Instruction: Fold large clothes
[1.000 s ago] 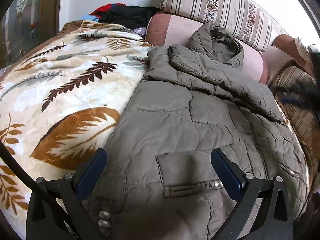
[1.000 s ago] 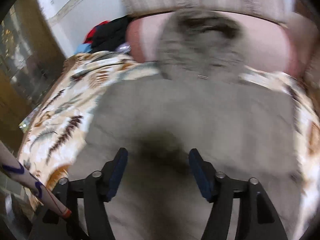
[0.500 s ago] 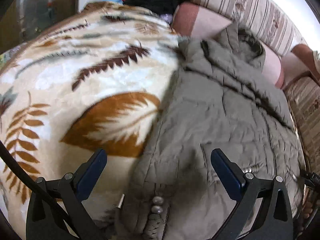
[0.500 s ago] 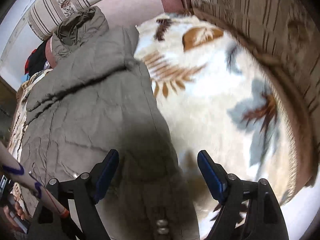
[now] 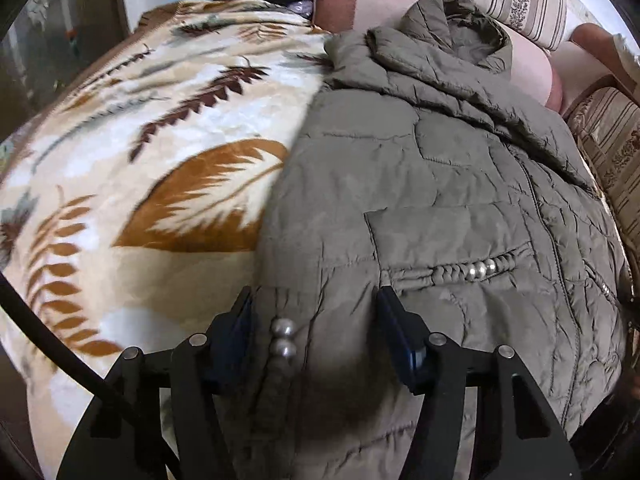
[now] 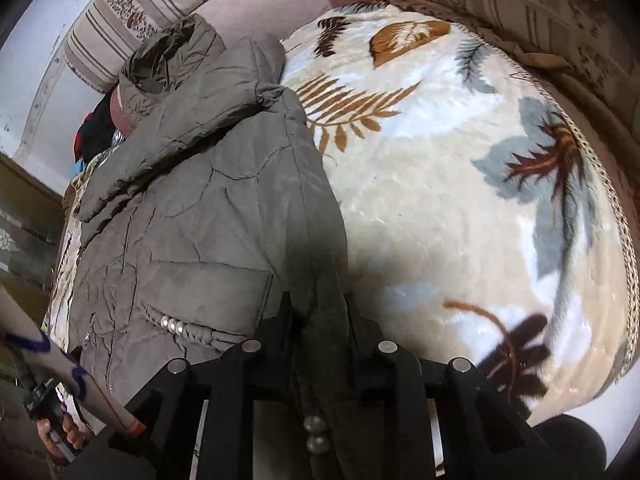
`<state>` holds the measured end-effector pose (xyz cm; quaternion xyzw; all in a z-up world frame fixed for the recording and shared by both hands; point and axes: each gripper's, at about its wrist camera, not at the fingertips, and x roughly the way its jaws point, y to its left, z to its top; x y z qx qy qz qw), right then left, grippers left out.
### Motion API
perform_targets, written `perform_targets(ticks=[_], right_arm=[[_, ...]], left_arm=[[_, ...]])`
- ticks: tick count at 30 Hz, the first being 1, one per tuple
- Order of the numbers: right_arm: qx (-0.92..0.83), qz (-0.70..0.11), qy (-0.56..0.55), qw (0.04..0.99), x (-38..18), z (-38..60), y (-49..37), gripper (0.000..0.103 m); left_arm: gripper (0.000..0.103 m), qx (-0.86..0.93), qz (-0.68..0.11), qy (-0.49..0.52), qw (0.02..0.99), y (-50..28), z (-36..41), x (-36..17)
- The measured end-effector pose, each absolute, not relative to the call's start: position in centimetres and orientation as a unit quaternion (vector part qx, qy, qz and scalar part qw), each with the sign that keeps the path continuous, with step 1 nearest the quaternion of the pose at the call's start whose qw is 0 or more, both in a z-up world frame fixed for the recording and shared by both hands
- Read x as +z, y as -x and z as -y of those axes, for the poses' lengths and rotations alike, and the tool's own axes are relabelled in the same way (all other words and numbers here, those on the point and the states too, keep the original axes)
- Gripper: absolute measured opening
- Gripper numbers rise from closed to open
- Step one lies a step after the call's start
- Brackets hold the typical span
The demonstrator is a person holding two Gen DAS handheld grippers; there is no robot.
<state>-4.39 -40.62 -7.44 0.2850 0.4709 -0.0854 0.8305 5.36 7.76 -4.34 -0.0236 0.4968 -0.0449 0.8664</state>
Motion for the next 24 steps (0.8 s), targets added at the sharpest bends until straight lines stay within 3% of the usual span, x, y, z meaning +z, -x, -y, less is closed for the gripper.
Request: perform_targets(ticks=[7,12,15,24], right_arm=[[-0.113,-0.44,-0.25,0.855,-3.9,39.9,6.5,0.043],[-0.103,-0.409,-0.224,0.878,0.0,38.6,6.3,0.064],[-0.088,-0.407,-0.211,0.884,1.0,37.1,5.2,0.07],[-0.041,-0.437,-0.166,0.883,0.7,31.3,-0.4,0.072]], left_arm=[[0.067,-0.053,-0.459,0.009,0.887,-4.5,-7.0,0.0],[0.072,-0.071,-0.444,-0.003,0.893,-5.9,-5.1,1.5],[0.073,-0.078,-0.438,-0.01,0.895,-6.7,-4.1,1.8],[0.075,-0.093,-0.444,-0.03,0.891,-10.6,-1.8,0.7]])
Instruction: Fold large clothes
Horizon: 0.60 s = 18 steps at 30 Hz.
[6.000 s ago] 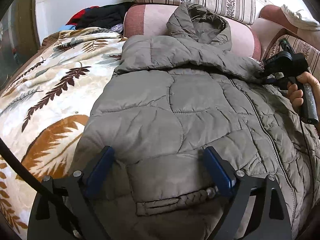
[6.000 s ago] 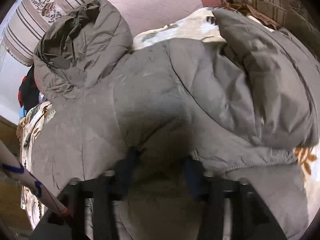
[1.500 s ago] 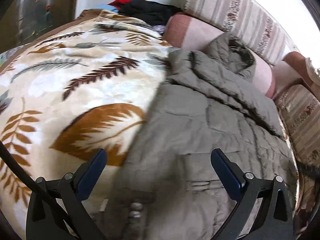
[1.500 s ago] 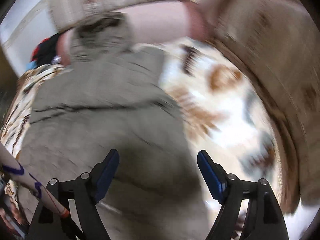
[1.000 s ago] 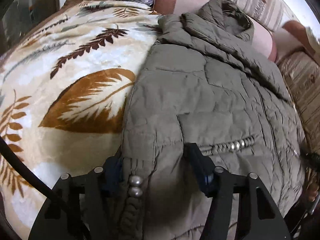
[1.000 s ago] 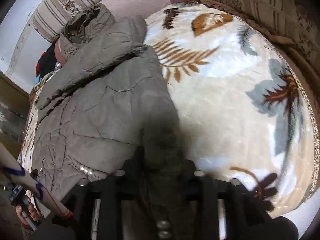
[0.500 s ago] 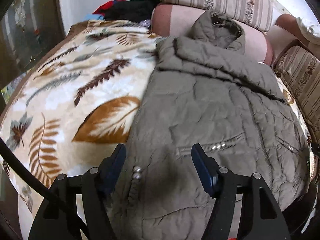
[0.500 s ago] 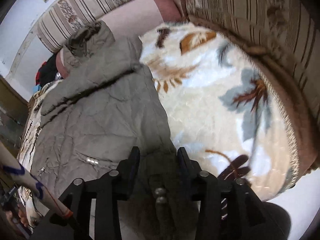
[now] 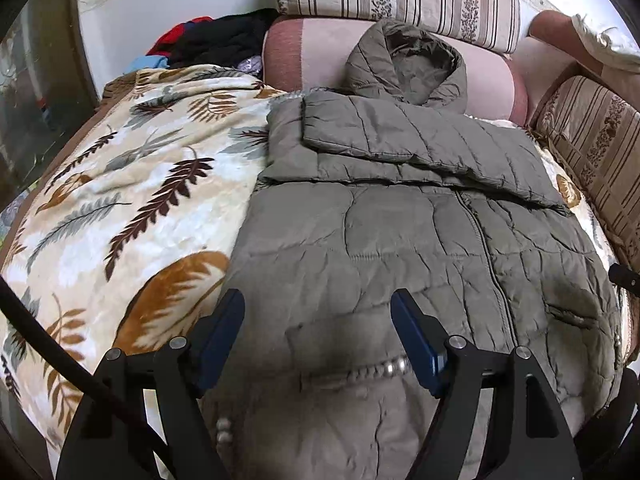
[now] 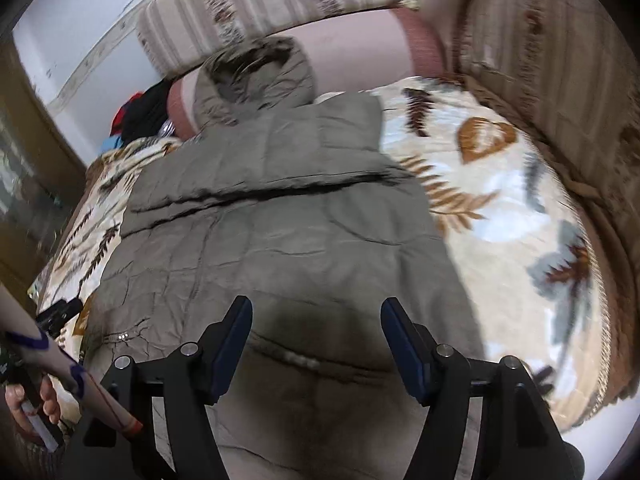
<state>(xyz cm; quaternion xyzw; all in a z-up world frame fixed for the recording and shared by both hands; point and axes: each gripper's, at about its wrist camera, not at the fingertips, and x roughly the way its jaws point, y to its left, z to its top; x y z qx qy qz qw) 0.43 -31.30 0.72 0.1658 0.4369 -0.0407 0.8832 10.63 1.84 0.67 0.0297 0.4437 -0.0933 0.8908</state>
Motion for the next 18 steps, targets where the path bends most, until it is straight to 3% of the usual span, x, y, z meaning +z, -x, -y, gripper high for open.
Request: perform_targets(ticks=[18], right_arm=[[0.001,-0.475,-0.065,0.878,0.7,22.3,-12.6,0.073]], left_arm=[[0.075,-0.075,-0.463,-0.009,0.883,-19.0,-3.0,-3.2]])
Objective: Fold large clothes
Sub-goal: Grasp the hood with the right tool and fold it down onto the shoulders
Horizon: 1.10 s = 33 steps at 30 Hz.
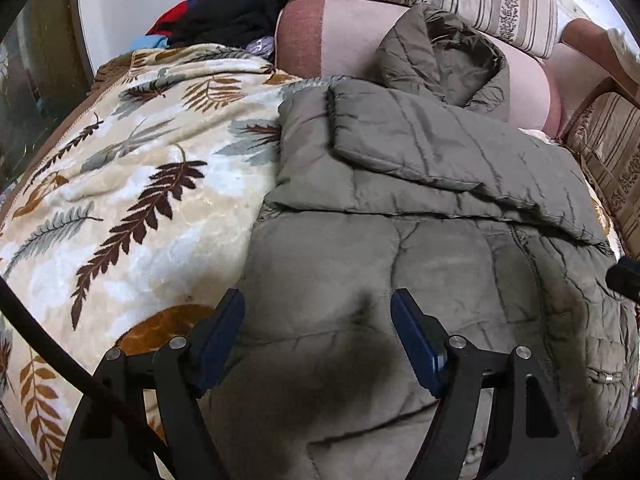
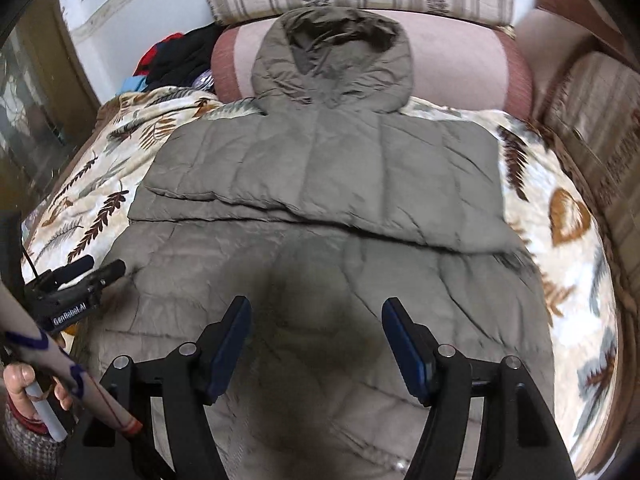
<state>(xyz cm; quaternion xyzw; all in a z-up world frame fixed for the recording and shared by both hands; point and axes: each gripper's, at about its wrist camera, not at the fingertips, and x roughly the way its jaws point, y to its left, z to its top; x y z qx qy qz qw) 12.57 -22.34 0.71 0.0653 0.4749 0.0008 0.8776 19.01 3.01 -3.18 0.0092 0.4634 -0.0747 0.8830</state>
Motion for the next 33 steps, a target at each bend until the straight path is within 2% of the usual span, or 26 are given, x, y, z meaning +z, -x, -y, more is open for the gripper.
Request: perform_targets(ticks=[12,21,27,30,33], right_arm=[[-0.015,-0.473,-0.036,0.88,2.3,20.1,-21.1,0.077],[-0.086,-0.417,-0.097,0.9,7.6,22.8,-37.9,0.077],[-0.11,-0.36,-0.128,0.918,11.6,23.5,-47.5,0.085],[-0.101,-0.356,-0.165,0.914,11.4,24.2,-51.2,0.085],[-0.116,-0.379,-0.212,0.893,8.7,25.6,-54.5,0.085]], left_arm=[[0.077,-0.093,-0.48,0.03,0.872,-20.7,-5.1,-5.9],[0.083,-0.103,-0.479,0.016,0.872,-20.7,-4.5,-6.5],[0.091,-0.115,-0.498,0.039,0.859,-21.7,-4.7,-8.0],[0.093,-0.118,-0.498,0.045,0.858,-21.8,-4.7,-8.1],[0.094,-0.118,-0.495,0.042,0.86,-21.7,-4.5,-8.2]])
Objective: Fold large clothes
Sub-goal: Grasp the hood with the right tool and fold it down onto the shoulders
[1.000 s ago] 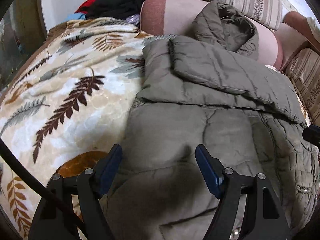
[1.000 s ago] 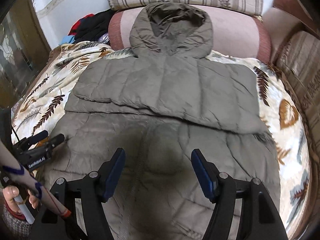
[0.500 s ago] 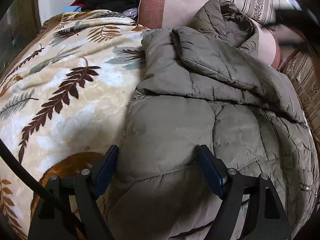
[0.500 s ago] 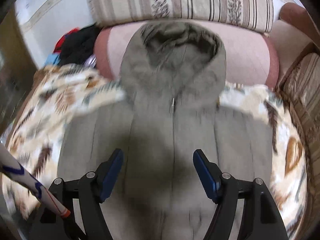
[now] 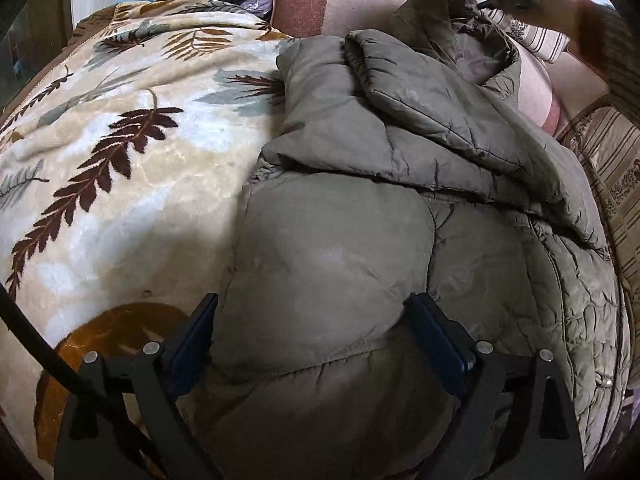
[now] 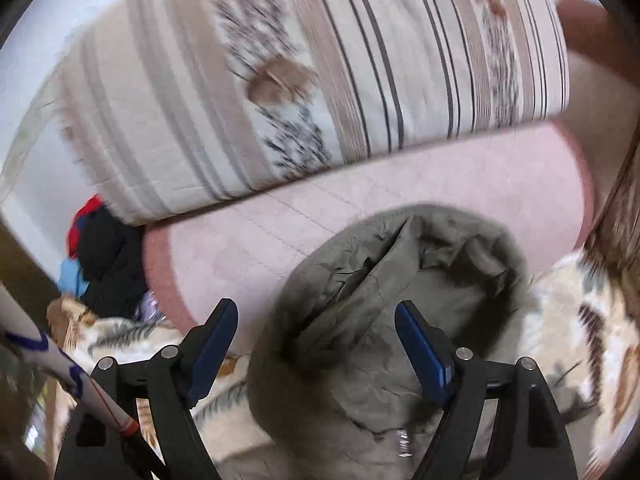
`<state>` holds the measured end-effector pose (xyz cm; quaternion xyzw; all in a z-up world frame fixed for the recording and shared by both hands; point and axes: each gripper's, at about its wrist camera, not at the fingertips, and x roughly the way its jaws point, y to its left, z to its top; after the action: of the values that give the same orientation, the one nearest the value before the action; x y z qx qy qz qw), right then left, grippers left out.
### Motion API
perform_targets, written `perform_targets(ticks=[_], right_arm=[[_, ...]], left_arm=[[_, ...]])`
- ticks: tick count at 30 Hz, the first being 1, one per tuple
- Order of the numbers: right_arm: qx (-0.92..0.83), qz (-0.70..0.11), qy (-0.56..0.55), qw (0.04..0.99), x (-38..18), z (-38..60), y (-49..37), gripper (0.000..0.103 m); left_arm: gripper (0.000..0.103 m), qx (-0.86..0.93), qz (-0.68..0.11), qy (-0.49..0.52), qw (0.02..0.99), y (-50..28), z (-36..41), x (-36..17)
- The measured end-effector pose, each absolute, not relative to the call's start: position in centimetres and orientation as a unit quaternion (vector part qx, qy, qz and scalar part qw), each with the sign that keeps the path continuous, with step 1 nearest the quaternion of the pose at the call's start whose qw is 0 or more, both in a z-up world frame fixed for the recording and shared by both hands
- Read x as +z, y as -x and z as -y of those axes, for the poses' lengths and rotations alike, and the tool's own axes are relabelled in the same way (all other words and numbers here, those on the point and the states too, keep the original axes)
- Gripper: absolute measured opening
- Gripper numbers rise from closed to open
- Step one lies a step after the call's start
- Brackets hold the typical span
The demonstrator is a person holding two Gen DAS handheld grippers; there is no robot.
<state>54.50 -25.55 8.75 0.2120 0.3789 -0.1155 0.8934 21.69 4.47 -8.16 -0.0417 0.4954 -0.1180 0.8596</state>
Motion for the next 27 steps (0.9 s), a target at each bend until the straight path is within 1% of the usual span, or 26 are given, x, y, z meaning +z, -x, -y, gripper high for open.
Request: perform_targets(ticks=[2,3,4,5,6,8,12,15,17,21,24,27], right_arm=[[-0.114,-0.39,-0.232,0.884,7.1,26.0,-56.0,0.085],[-0.112,-0.397,-0.236,0.88,6.4,26.1,-56.5,0.083],[-0.112,-0.407,-0.235,0.875,5.6,26.1,-57.1,0.075],[-0.106,-0.414,-0.233,0.874,5.1,26.0,-57.3,0.038],[-0.095,-0.421,-0.237,0.871,4.7,26.0,-57.3,0.011],[-0.089,-0.424,-0.226,0.873,4.7,25.6,-56.4,0.011],[-0.068,-0.418,-0.178,0.888,7.2,24.1,-52.2,0.008],[-0.049,-0.413,-0.157,0.896,9.6,22.9,-47.1,0.007],[-0.031,-0.409,-0.144,0.901,11.3,21.8,-42.2,0.007],[0.003,-0.404,-0.122,0.907,12.7,19.7,-33.0,0.007],[0.026,-0.407,-0.115,0.906,11.7,17.7,-25.7,0.007],[0.042,-0.432,-0.123,0.893,7.7,15.6,-20.1,0.007]], left_arm=[[0.096,-0.119,-0.495,0.041,0.86,-21.7,-4.4,-8.2],[0.096,-0.119,-0.495,0.041,0.86,-21.7,-4.4,-8.3],[0.097,-0.12,-0.495,0.041,0.86,-21.8,-4.4,-8.3],[0.097,-0.12,-0.495,0.041,0.859,-21.8,-4.4,-8.3],[0.097,-0.12,-0.496,0.041,0.859,-21.9,-4.4,-8.2],[0.097,-0.119,-0.496,0.039,0.859,-21.9,-4.3,-8.2],[0.097,-0.118,-0.497,0.037,0.859,-22.0,-4.3,-8.1],[0.097,-0.116,-0.497,0.035,0.86,-21.8,-4.3,-7.9],[0.097,-0.119,-0.494,0.037,0.861,-21.7,-4.5,-7.6],[0.097,-0.135,-0.464,0.067,0.873,-20.6,-5.7,-5.2],[0.097,-0.132,-0.429,0.088,0.889,-19.5,-7.3,-2.9],[0.097,-0.109,-0.406,0.083,0.903,-19.3,-8.5,-2.0]])
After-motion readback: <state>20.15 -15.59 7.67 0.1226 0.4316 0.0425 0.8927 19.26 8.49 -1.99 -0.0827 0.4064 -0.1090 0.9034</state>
